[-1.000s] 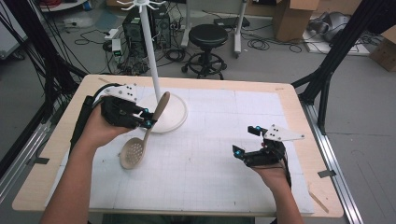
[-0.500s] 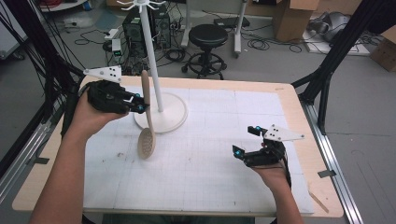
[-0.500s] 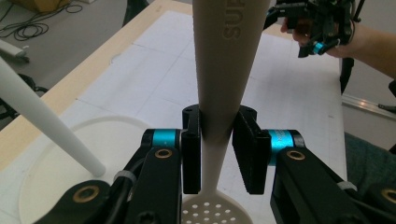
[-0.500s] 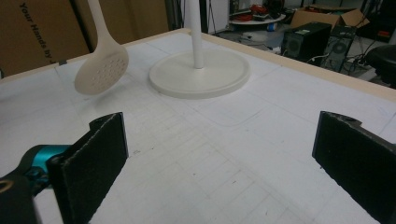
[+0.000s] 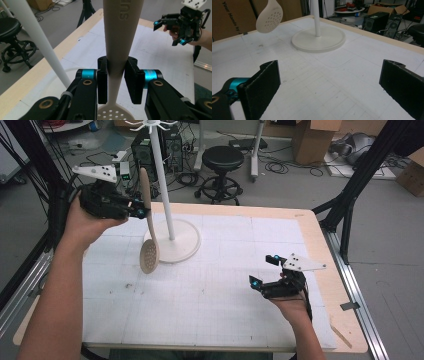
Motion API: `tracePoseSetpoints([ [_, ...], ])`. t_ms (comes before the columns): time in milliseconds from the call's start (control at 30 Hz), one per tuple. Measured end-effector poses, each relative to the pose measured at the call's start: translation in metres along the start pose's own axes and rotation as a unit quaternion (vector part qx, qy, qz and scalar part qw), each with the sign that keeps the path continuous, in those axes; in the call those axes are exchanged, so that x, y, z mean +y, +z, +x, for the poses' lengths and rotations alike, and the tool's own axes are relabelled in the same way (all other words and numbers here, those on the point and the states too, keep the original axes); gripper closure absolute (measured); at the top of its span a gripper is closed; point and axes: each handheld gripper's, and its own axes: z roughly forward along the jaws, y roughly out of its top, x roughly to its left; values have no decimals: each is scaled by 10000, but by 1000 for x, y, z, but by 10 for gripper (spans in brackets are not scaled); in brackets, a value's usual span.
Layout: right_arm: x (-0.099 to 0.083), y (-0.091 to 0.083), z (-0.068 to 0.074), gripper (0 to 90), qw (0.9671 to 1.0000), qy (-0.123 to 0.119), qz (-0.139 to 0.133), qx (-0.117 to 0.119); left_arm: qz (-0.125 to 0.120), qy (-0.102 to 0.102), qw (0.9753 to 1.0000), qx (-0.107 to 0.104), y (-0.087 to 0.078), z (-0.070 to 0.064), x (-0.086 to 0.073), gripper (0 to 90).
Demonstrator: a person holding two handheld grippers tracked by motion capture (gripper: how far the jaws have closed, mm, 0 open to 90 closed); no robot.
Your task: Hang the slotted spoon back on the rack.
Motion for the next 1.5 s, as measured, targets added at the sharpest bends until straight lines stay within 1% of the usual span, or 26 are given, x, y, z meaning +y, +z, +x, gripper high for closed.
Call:
tracePoseSetpoints([
  [33, 0, 0, 0, 26, 10000, 14, -2, 1, -34, -20, 10000, 10, -2, 2, 3, 737],
  [67, 0, 0, 0, 26, 10000, 14, 0, -2, -26, 4, 10000, 34, -5, 4, 5, 737],
  [133, 0, 0, 0, 26, 10000, 21, 9, -2, -40, -36, 9999, 87, -10, 8, 11, 737],
  [233, 0, 0, 0, 26, 10000, 7, 6, 5, -30, -34, 9998, 176, -15, 13, 19, 737],
  [267, 0, 0, 0, 26, 10000, 36, 13, -1, -16, -41, 9998, 192, -17, 15, 21, 737],
  [467, 0, 0, -1, 26, 10000, 21, 15, -2, 15, -103, 9993, 358, -24, 26, 33, 737],
  [667, -1, -1, -1, 26, 10000, 48, 8, 11, 59, -199, 9982, 569, -30, 36, 44, 737],
  [800, -1, -1, -1, 26, 10000, 36, -3, -5, 135, -243, 9972, 700, -31, 42, 48, 737],
  [967, -1, -1, -2, 26, 10000, 55, 1, -1, 198, -364, 9957, 830, -30, 49, 47, 737],
  [1100, -1, -1, -2, 26, 10000, 52, 5, -9, 247, -383, 9950, 885, -30, 52, 48, 737],
  [1267, -1, -1, -3, 26, 10000, 63, -10, -13, 276, -364, 9950, 886, -29, 54, 52, 737],
  [1500, -2, -1, -3, 26, 10000, 71, 0, -4, 393, -357, 9945, 902, -22, 55, 56, 737],
])
